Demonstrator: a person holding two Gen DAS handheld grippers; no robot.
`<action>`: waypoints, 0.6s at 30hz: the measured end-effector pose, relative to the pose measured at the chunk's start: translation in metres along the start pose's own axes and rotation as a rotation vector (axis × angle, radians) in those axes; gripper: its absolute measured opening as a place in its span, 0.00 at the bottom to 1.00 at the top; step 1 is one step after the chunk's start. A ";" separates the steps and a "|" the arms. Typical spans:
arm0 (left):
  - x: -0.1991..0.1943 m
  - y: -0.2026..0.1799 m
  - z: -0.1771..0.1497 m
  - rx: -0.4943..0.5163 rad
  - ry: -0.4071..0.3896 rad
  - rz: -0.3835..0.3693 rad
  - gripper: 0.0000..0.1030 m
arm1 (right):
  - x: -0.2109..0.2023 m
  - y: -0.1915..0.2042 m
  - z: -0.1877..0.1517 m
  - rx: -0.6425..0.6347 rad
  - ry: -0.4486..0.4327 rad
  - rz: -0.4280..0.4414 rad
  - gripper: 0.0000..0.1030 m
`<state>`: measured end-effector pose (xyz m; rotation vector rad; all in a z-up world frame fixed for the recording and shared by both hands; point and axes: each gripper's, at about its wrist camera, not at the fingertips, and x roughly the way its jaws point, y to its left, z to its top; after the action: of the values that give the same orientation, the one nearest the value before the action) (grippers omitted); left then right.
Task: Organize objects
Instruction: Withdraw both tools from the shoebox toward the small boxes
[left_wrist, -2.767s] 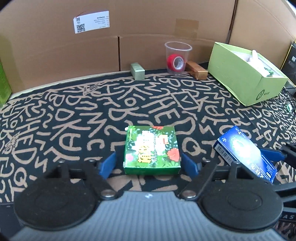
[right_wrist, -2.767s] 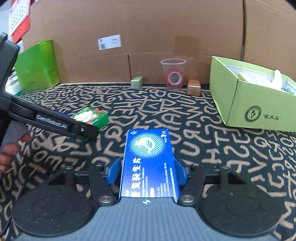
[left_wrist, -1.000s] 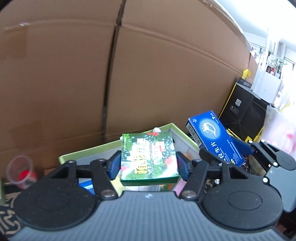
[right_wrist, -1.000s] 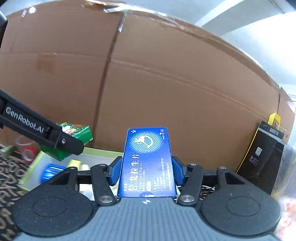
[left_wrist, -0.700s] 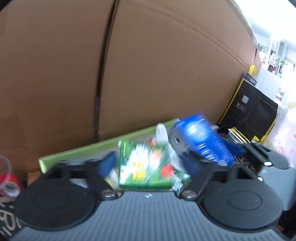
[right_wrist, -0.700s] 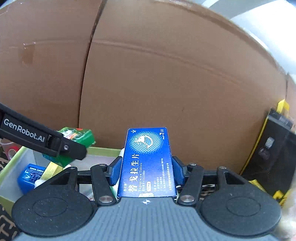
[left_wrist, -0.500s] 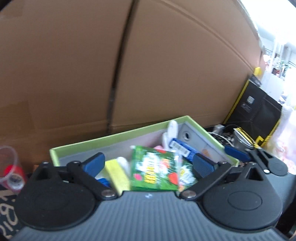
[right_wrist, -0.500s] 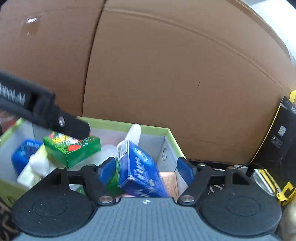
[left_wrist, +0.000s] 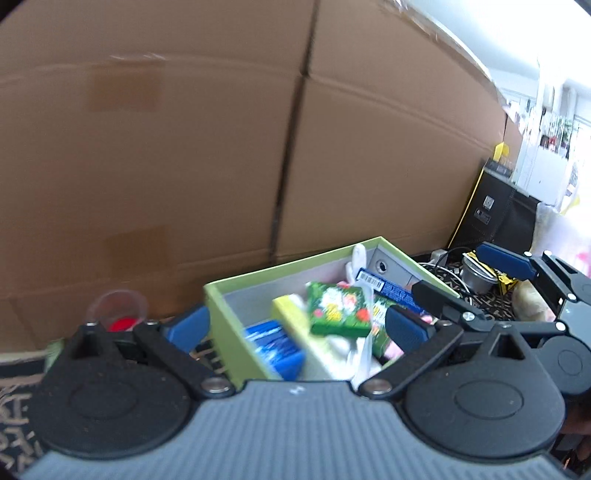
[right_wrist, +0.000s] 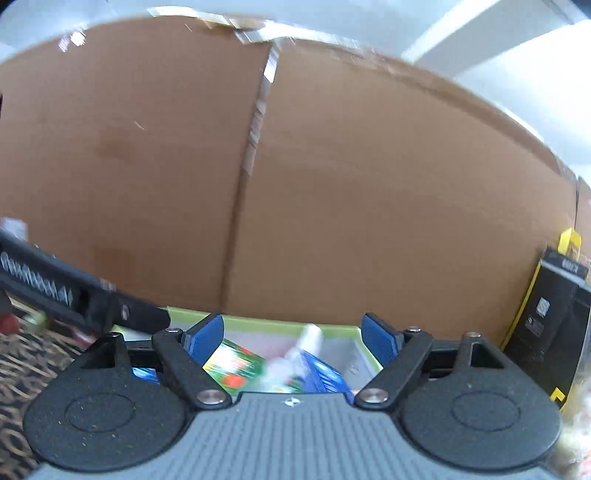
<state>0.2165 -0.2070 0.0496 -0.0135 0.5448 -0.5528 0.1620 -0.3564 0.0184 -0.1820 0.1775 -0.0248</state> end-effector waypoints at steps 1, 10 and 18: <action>-0.012 0.007 -0.004 -0.014 0.003 0.014 1.00 | -0.010 0.008 0.001 -0.006 -0.010 0.007 0.84; -0.082 0.081 -0.050 -0.129 0.021 0.156 1.00 | -0.038 0.082 -0.004 -0.008 -0.043 0.200 0.82; -0.084 0.137 -0.077 -0.195 0.090 0.277 1.00 | -0.026 0.159 -0.018 0.009 0.079 0.340 0.67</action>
<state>0.1863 -0.0380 0.0031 -0.0971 0.6746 -0.2298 0.1344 -0.2021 -0.0240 -0.1405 0.2848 0.3056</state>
